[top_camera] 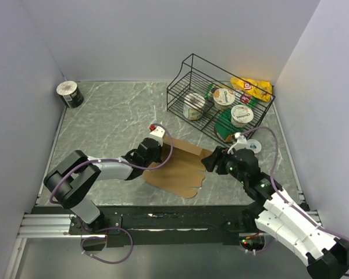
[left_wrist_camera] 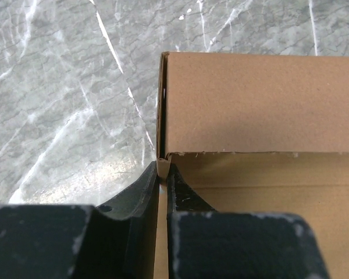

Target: Fold the paper box

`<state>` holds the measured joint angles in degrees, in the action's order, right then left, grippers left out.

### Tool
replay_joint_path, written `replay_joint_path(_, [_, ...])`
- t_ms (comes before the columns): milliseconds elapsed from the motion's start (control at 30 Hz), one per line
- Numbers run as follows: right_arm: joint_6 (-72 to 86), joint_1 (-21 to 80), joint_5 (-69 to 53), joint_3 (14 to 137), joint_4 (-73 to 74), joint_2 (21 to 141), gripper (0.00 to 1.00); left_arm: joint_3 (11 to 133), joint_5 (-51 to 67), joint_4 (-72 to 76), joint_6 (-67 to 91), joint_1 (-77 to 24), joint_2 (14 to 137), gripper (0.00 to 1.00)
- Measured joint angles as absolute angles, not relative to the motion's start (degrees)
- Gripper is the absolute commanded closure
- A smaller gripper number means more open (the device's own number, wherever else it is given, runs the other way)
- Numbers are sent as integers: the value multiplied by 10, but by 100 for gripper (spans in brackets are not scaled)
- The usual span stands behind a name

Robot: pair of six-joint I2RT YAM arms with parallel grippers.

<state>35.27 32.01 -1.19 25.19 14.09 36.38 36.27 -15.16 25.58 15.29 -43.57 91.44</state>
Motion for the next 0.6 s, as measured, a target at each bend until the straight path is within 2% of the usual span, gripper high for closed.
replay_joint_path(200, [358, 337, 11, 318, 169, 432, 32, 363, -156, 243, 158, -433, 907, 87])
replay_joint_path(600, [432, 349, 11, 254, 133, 569, 32, 362, -154, 224, 160, -430, 897, 87])
